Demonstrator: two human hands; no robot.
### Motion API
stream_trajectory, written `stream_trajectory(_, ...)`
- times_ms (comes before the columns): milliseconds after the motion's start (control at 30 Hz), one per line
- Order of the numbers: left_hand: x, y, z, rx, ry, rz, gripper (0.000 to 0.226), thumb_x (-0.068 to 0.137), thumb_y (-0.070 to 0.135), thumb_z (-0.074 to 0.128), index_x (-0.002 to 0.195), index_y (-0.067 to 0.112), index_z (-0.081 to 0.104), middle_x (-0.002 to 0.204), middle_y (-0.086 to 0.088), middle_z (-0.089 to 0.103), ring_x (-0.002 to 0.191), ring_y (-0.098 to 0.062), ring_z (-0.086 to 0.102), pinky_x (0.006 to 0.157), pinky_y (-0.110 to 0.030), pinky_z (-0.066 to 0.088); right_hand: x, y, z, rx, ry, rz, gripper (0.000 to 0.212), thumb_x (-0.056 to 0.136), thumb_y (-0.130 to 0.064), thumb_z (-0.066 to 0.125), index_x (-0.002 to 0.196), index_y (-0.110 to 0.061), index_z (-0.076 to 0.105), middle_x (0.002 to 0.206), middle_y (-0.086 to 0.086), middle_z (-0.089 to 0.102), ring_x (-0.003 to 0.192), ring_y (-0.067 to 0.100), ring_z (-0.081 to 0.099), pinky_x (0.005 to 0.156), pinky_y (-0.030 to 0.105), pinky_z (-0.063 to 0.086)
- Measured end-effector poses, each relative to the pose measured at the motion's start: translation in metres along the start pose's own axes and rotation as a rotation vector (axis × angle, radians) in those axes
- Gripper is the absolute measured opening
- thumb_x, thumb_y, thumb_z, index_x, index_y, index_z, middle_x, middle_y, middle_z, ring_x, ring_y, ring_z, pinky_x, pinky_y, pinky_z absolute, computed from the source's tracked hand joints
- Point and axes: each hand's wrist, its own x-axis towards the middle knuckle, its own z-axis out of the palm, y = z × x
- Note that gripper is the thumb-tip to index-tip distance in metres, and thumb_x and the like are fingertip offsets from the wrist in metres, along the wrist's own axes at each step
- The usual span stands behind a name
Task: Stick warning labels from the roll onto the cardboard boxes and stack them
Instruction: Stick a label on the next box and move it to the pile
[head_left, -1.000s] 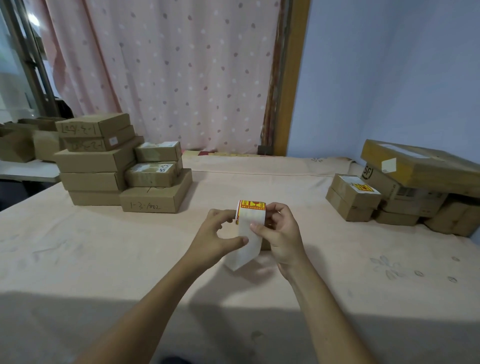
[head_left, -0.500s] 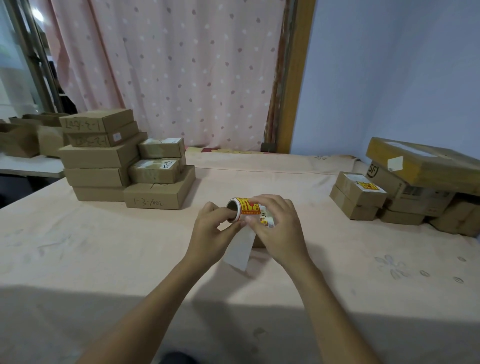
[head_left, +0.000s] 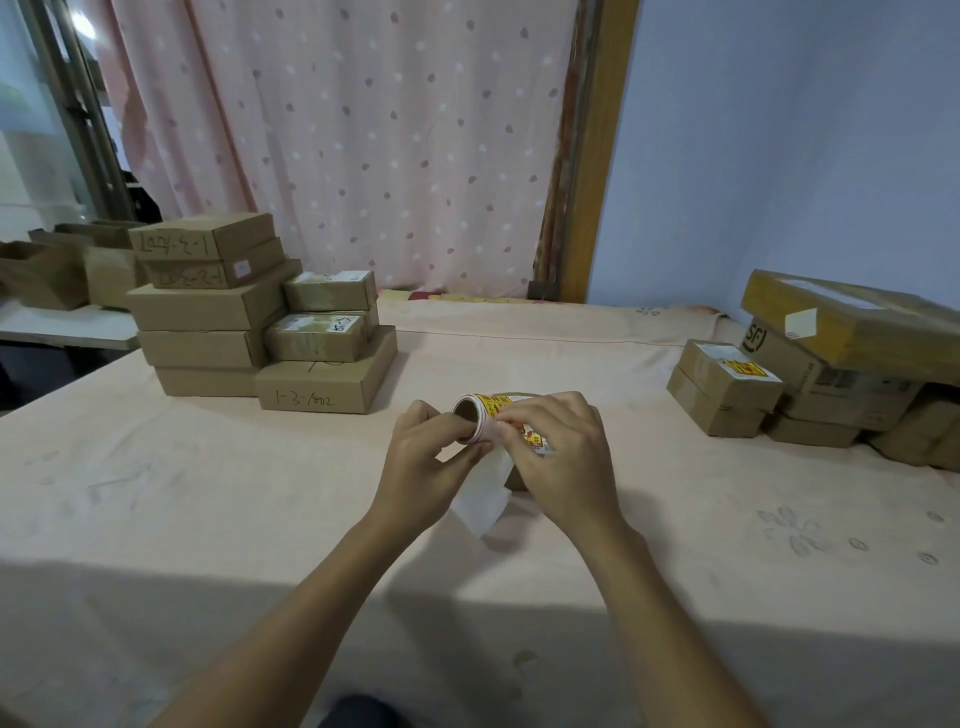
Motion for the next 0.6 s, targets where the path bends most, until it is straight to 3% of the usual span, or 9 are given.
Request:
stream_trajectory(167,-0.001,-0.012,-0.005,0.029,-0.016,0.029,0.009,0.082,0.020,0.078,0.087,0.015,0.074,0.082,0.034,0.057,0.077,-0.021,0.047,0.066,-0.036,0.042,0.003,0.002,-0.004,0.116,0.059,0.107,0.003,0.089,-0.020,0.075,0.090,-0.019,0.077,0.098,-0.012,0.071,0.096,0.014,0.059,0.085,0.026,0.047)
stream_trajectory(333,0.003,-0.027,-0.018,0.116,-0.083,0.093,0.009,0.083,0.020,0.077,0.085,0.012,0.074,0.083,0.016,0.069,0.076,-0.021,0.043,0.070,-0.037,0.040,0.010,0.009,-0.013,0.223,0.082,0.287,0.009,0.089,-0.016,0.069,0.084,-0.022,0.072,0.092,-0.017,0.068,0.095,0.012,0.061,0.078,0.013,0.041)
stream_trajectory(467,0.007,-0.033,-0.027,0.194,-0.073,0.040,0.015,0.083,0.020,0.076,0.075,0.013,0.064,0.073,0.020,0.057,0.075,-0.017,0.039,0.069,-0.036,0.036,0.014,0.012,-0.019,0.356,0.134,0.469,0.020,0.091,-0.011,0.070,0.083,-0.028,0.070,0.092,-0.015,0.069,0.090,0.009,0.063,0.074,0.016,0.045)
stream_trajectory(600,0.012,-0.051,-0.032,0.447,-0.149,-0.060,0.030,0.078,0.016,0.077,0.065,0.015,0.050,0.060,0.014,0.050,0.074,-0.015,0.029,0.065,-0.034,0.024,0.010,0.014,-0.024,0.406,0.140,0.575,0.012,0.093,-0.015,0.071,0.086,-0.024,0.073,0.092,-0.010,0.070,0.082,0.004,0.063,0.069,0.013,0.045)
